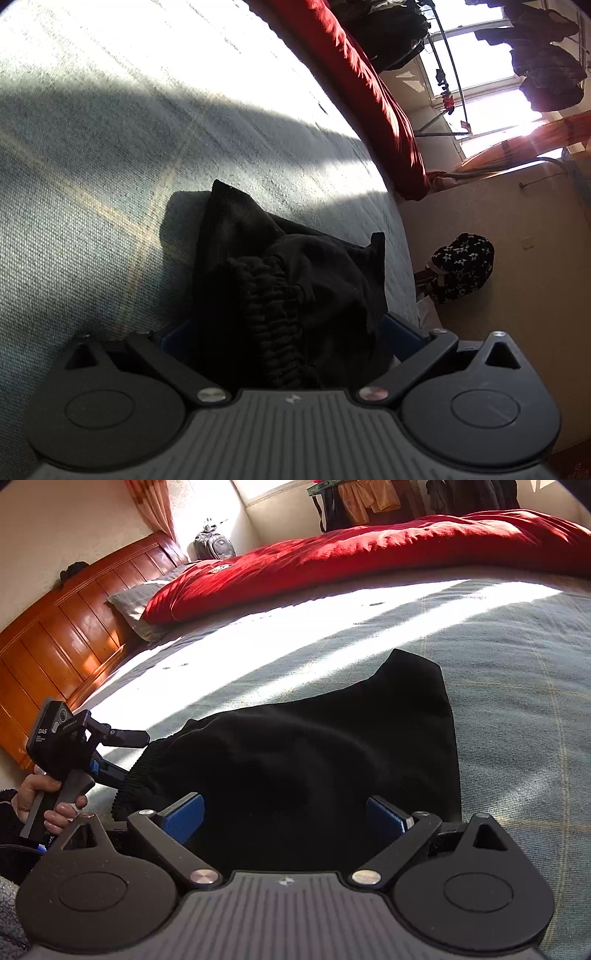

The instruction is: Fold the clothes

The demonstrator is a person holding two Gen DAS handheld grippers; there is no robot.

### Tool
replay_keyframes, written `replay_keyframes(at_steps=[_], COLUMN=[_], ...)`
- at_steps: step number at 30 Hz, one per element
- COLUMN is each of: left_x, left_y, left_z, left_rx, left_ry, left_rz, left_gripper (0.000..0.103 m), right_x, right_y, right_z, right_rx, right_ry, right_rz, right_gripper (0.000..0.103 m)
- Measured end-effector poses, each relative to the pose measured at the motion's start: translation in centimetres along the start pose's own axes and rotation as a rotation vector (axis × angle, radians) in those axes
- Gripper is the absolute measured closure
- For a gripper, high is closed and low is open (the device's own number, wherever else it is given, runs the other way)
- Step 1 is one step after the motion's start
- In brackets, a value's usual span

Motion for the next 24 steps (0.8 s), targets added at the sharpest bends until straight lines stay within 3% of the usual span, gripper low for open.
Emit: replay_keyframes(at_steps=[4,10,20,24], left_x=[-0.4,0.1,-2.0,-1.3], left_y=[0.2,-2.4,1.0,-0.3], left_z=[-0.3,0.0,0.1,0.2], left_rx=[-0.018,-0.01,-0.091,-0.122], left_ry=[0.0,-0.065,-0.157,-0.194], left_rz=[0.027,0.1,0.227,0.266], left_gripper=[0.001,0.001,0.001,0.001], right_x=[0.0,-0.2,-0.6,-1.0], right_y=[-0.2,0.0,0.2,-0.2], right_z=[0.0,0.4,4.2,6.5], right_rx=[-0.005,-0.002,-0.015,-0.029], right_ry=[0.001,-0.025,-0.099,-0.128], right_rz=[-0.004,0.007,-0.027,-0.026], right_gripper=[0.006,0.006,0.006,0.006])
Point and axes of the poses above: each gripper's, at about its wrist camera, not at the fingertips, and x roughly against the way its jaws point, z to its left, y to its top, the point moved 4 cm from there along -x, roughly the way its jaws point, and after that the axes turned 11 degrees about z, right-handed, at the moved point
